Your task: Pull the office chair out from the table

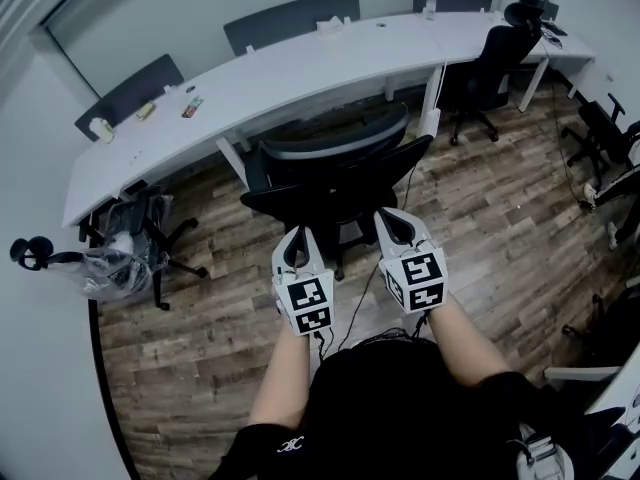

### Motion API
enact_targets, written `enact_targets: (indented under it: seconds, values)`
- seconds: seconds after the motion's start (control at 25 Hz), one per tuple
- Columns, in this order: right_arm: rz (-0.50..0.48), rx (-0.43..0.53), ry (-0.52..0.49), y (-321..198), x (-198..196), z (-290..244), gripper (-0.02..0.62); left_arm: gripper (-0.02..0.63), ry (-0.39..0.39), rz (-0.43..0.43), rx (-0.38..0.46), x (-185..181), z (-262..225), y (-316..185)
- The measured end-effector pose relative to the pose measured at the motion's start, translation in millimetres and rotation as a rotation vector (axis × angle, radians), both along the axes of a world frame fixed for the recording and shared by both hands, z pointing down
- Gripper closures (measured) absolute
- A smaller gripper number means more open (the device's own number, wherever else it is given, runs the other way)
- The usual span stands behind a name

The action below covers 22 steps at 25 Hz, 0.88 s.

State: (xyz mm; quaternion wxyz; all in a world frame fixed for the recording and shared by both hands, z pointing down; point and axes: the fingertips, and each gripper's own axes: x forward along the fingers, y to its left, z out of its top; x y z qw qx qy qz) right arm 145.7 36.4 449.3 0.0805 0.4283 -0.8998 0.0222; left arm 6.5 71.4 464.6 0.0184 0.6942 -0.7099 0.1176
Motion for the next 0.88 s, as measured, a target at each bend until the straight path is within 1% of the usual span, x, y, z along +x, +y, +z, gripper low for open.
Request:
enact_targets:
  seconds: [0.2, 0.4, 0.48, 0.64, 0.88]
  values:
    - [0.007, 0.005, -0.008, 5, -1, -3, 0.589, 0.603, 0.020, 0.017, 0.022, 11, -11, 3]
    - [0.013, 0.009, -0.032, 13, 3, -8, 0.589, 0.603, 0.087, 0.063, 0.014, 21, -8, 7]
    - [0.019, 0.017, -0.034, 15, 3, -9, 0.589, 0.603, 0.099, 0.051, 0.007, 18, -5, 9]
    - [0.032, 0.024, -0.033, 18, 4, -6, 0.589, 0.603, 0.099, 0.017, -0.002, 10, -1, 12]
    - [0.037, 0.061, 0.013, 20, 0, -7, 0.589, 0.601, 0.093, 0.010, 0.019, 6, -5, 11]
